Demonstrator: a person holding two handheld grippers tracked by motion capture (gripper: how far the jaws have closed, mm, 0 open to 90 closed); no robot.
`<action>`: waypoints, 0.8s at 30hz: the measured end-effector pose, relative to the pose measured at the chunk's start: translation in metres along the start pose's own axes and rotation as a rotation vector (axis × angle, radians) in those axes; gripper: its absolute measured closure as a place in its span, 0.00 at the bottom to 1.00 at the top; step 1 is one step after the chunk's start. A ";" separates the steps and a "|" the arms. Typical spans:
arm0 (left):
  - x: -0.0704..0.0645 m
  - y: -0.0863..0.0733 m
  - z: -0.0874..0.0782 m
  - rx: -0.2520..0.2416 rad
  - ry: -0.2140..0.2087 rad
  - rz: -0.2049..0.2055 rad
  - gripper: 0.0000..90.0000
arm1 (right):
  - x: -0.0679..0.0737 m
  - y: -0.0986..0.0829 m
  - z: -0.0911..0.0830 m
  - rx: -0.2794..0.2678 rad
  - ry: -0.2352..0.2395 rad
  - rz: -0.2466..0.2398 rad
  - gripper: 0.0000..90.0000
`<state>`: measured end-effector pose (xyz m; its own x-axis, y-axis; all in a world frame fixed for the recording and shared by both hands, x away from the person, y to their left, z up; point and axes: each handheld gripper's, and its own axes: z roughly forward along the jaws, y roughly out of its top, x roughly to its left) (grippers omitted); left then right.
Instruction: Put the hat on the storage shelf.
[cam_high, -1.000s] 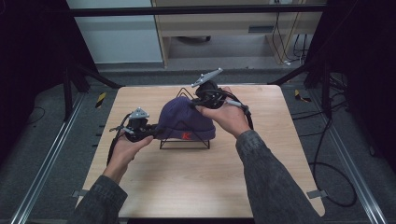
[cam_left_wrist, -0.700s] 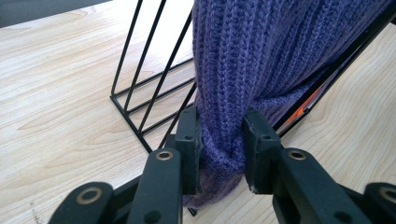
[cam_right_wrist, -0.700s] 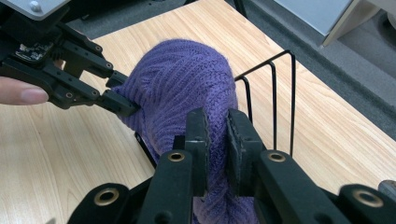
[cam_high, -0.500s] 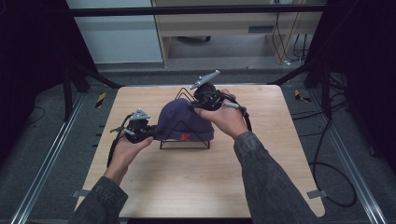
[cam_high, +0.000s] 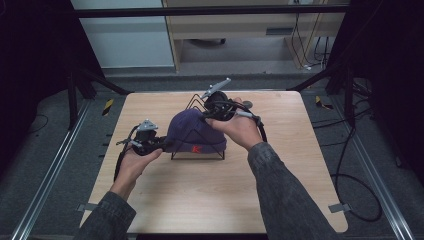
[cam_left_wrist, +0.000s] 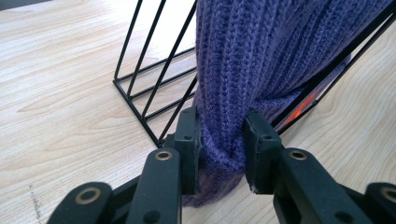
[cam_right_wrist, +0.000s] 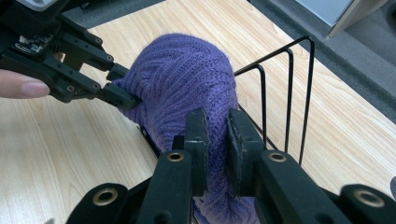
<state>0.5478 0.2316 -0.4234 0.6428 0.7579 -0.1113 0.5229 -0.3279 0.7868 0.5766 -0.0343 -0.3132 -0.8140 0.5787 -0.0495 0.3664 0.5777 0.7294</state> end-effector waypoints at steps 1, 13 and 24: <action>0.000 0.000 0.000 -0.001 0.000 -0.001 0.77 | 0.001 0.000 0.000 0.003 -0.001 0.002 0.89; 0.002 -0.001 0.005 0.014 -0.007 -0.012 0.69 | -0.001 -0.002 0.001 -0.001 -0.007 0.015 0.84; -0.003 -0.008 -0.014 -0.017 0.074 0.007 0.44 | 0.002 0.003 -0.015 -0.046 -0.016 0.044 0.65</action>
<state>0.5335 0.2397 -0.4208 0.6027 0.7956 -0.0606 0.5081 -0.3241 0.7980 0.5690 -0.0397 -0.3008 -0.7900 0.6125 -0.0275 0.3801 0.5245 0.7618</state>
